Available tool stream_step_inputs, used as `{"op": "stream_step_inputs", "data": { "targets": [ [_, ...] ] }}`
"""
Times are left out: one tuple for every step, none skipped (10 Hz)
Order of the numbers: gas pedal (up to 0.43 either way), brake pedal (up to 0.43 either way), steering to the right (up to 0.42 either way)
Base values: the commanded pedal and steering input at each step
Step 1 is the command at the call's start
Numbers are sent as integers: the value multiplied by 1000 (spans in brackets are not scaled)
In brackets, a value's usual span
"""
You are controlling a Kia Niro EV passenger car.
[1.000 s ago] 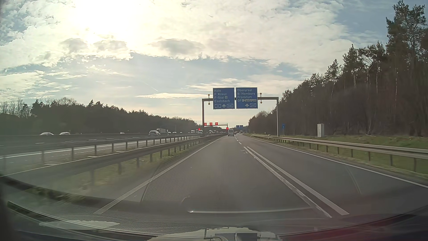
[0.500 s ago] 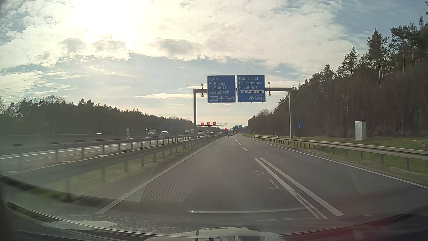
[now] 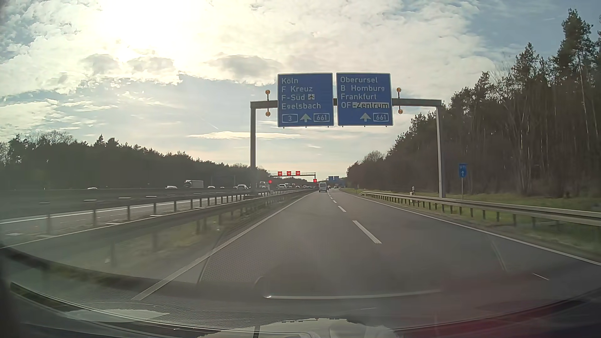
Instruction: Follow the waypoints while adhering to traffic rules and regulations
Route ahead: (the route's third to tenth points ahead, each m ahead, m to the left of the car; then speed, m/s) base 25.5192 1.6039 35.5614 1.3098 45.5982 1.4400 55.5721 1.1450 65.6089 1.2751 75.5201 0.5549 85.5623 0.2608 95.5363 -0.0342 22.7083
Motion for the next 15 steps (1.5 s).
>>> {"op": "stream_step_inputs", "data": {
  "targets": [
    [110, 0, 2],
    [110, 0, 3],
    [110, 0, 3],
    [110, 0, 3],
    [110, 0, 4],
    [110, 0, 3],
    [110, 0, 3],
    [110, 0, 3],
    [110, 0, 3],
    [110, 0, 3],
    [110, 0, 3],
    [110, 0, 3],
    [110, 0, 3],
    [110, 0, 3],
    [110, 0, 3]
  ]
}}
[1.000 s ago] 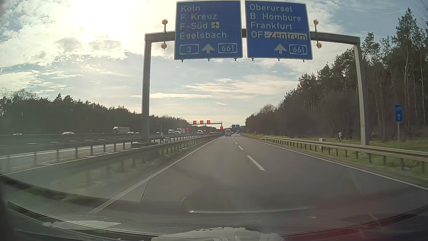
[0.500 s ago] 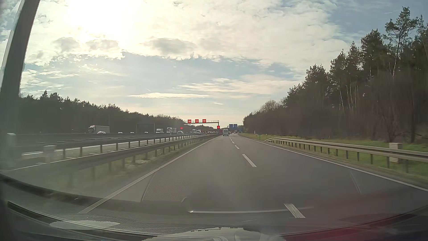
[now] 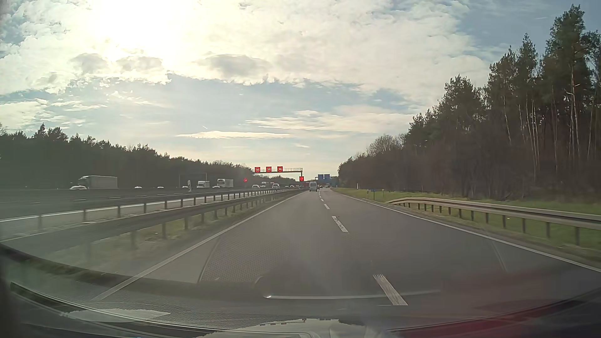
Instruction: Follow the waypoints while adhering to traffic rules and regulations
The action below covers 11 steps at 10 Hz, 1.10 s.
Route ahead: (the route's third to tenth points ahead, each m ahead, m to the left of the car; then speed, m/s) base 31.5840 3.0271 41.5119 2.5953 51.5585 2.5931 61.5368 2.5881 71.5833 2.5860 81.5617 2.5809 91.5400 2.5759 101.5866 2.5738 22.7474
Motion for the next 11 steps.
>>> {"op": "stream_step_inputs", "data": {
  "targets": [
    [110, 0, 4],
    [110, 0, 3],
    [110, 0, 3],
    [110, 0, 3],
    [110, 0, 3],
    [110, 0, 2],
    [110, 0, 2],
    [110, 0, 2],
    [110, 0, 1],
    [110, 0, 1],
    [110, 0, 1]
  ]
}}
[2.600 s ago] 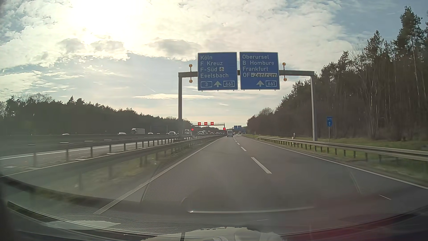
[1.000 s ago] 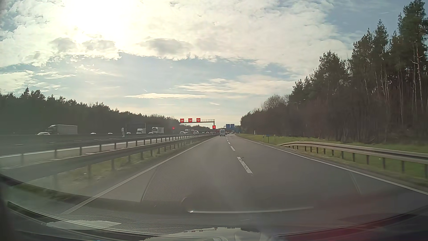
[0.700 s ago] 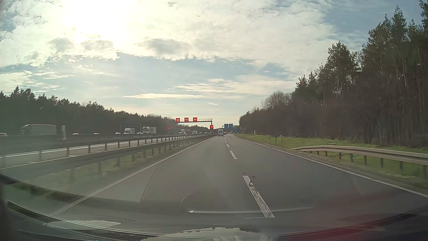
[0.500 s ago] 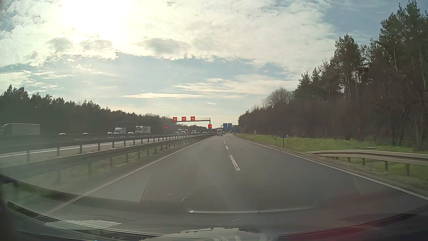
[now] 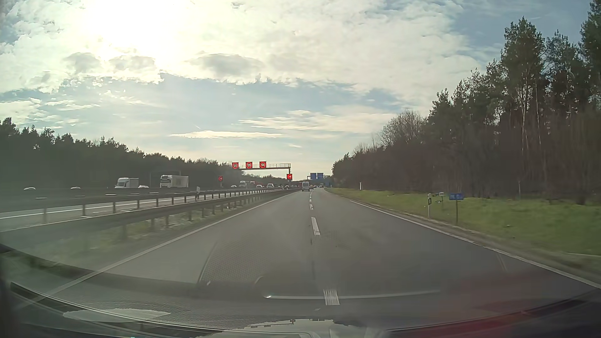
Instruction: Follow the waypoints while adhering to traffic rules and regulations
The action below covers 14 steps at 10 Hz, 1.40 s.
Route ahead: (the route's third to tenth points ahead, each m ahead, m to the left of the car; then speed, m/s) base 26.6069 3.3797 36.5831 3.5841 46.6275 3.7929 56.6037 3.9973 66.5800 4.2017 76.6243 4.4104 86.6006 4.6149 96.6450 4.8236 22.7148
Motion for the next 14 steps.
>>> {"op": "stream_step_inputs", "data": {
  "targets": [
    [110, 0, 0],
    [110, 0, -2],
    [110, 0, -2],
    [110, 0, -3],
    [110, 0, -3],
    [110, 0, -3],
    [110, 0, -3],
    [110, 0, -3],
    [110, 0, -3],
    [110, 0, -2],
    [110, 0, -2],
    [110, 0, -1],
    [110, 0, -1],
    [110, 0, -2]
  ]
}}
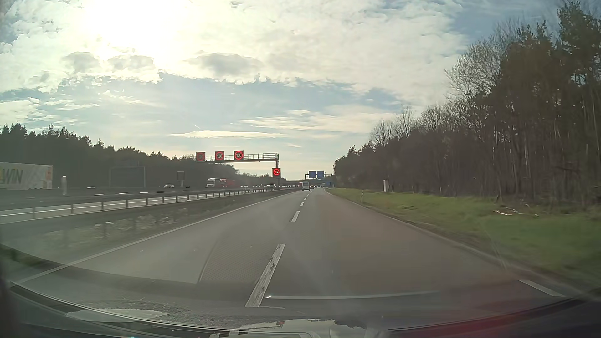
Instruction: Follow the waypoints while adhering to traffic rules and regulations
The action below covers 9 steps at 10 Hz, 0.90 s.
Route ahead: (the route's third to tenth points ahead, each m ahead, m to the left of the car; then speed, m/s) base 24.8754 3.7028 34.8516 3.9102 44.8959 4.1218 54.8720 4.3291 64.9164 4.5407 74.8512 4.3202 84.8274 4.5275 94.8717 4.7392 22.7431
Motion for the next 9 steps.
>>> {"op": "stream_step_inputs", "data": {
  "targets": [
    [110, 0, -2],
    [110, 0, -3],
    [110, 0, -4],
    [110, 0, -4],
    [110, 0, -4],
    [110, 0, -4],
    [110, 0, -4],
    [110, 0, -4],
    [110, 0, -4]
  ]
}}
